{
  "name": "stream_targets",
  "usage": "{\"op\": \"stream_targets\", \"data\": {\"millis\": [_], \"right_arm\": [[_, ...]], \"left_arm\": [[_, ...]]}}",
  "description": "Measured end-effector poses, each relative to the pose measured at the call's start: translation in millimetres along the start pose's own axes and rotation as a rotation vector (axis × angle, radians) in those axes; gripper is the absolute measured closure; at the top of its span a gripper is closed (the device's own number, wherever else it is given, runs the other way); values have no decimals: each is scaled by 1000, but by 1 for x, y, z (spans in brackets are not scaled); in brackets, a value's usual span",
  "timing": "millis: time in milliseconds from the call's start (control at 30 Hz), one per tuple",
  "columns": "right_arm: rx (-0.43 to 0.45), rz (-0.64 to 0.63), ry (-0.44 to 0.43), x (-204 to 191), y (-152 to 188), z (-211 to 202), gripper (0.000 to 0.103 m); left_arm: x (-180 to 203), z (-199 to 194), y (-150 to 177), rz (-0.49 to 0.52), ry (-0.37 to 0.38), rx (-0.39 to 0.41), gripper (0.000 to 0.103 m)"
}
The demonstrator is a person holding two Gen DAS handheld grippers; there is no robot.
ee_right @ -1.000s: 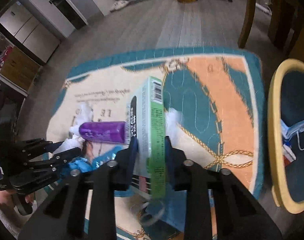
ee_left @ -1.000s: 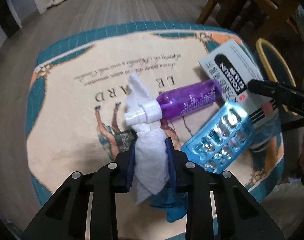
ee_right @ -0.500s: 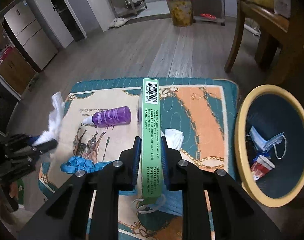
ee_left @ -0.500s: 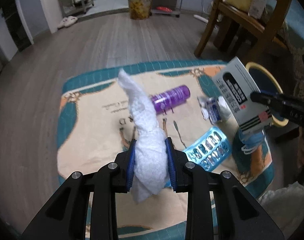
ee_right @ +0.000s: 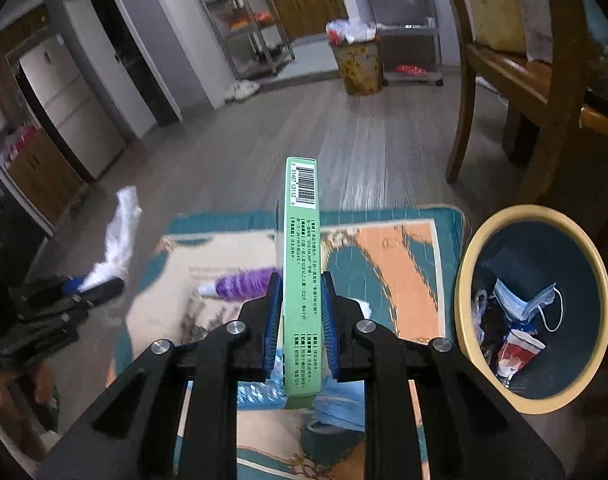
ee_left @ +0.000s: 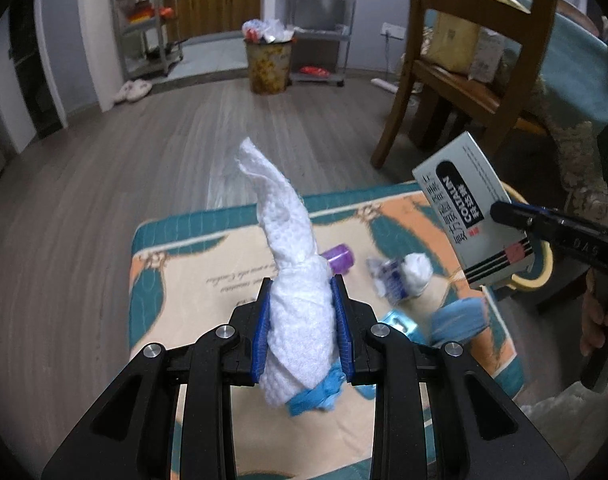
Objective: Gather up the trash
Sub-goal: 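Carry the tissue and medicine box over the bin and open both grippers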
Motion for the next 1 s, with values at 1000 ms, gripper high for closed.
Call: {"op": "stream_targets", "data": {"millis": [1000], "right_arm": [[160,124,207,147,-16,-116,85]], "left_arm": [[163,33,-49,176,172,65,73]]}}
Point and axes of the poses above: each gripper's, at about its wrist camera, not at the fingertips, and z roughly the way its jaws point, x to its right, y to its underside, the point moved 5 cm from there along z, roughly the way its jaws point, and after that the axes turned 3 degrees about -z, right-handed, at the moved point
